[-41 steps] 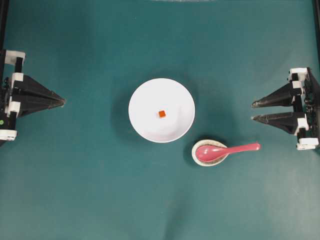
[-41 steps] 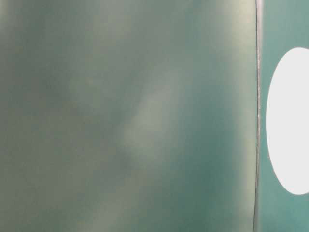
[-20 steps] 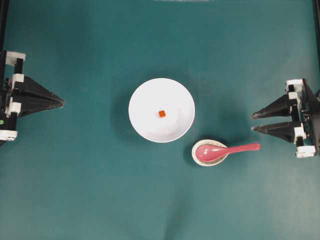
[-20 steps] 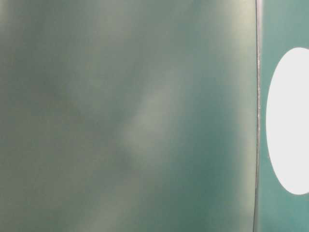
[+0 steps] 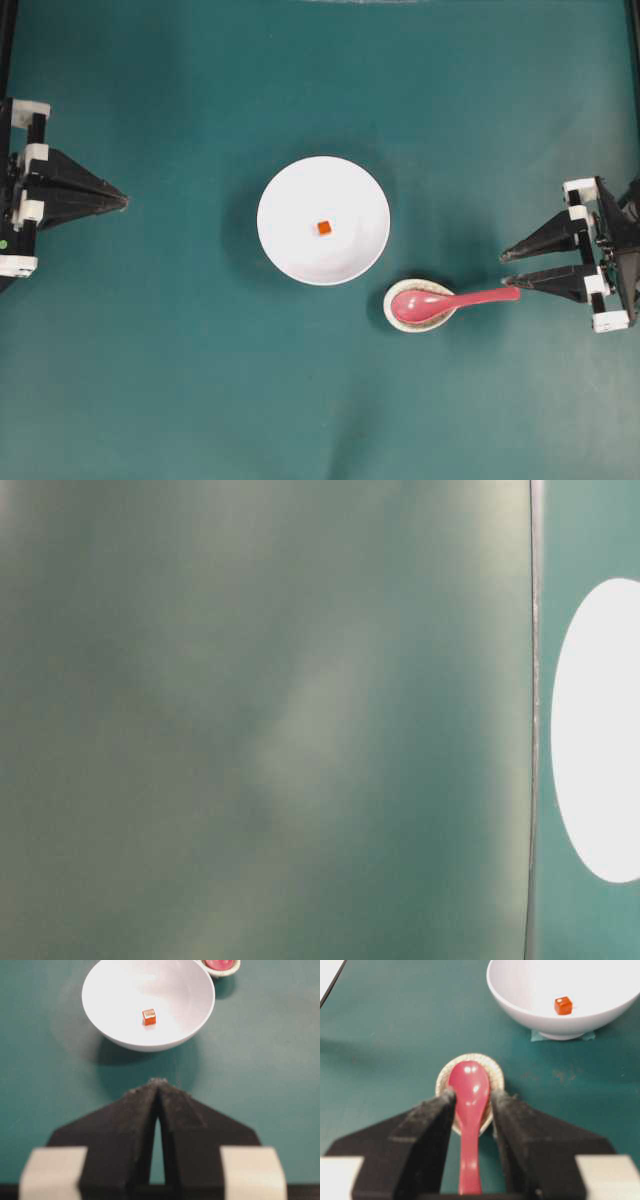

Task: Grip the spoon and scoop the red block from the bowl with right arm.
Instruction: 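Close the right gripper on the pink spoon handle end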

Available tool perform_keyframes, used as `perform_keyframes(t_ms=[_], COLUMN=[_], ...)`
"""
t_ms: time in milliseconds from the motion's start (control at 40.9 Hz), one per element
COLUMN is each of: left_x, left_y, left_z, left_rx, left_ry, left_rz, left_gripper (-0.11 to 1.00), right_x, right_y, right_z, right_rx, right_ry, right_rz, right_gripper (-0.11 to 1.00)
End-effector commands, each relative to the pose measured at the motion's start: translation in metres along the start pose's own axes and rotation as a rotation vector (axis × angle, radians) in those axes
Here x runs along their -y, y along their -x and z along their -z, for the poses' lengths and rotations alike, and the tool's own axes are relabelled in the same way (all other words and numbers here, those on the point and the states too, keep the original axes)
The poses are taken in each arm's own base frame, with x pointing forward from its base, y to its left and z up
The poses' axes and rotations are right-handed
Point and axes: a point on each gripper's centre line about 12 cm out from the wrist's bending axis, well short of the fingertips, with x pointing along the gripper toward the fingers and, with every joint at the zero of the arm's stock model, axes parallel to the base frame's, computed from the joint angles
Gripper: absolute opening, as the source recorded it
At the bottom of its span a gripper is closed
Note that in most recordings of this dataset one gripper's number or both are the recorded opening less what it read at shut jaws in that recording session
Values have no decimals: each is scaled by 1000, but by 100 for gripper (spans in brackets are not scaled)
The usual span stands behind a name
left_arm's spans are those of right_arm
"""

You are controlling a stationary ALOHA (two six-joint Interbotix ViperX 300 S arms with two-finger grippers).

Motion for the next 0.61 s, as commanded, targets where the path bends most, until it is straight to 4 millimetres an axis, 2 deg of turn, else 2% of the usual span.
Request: perform_keyframes(t_ms=[0,269,588], left_x=[-1,-1,-1], left_y=[0,0,0], left_z=[-11,-11,-10], left_rx=[23,21,20], left_ry=[-1,-2,-1], left_rz=[-3,-3,-3], left_gripper=[0,0,0], right_x=[-3,2,-3], right_y=[-4,-12,-17], right_z=[0,14,31], right_rx=[-3,-36,-62], right_ry=[-2,-28,-61], right_rz=[-7,50,81], right_gripper=[43,43,43])
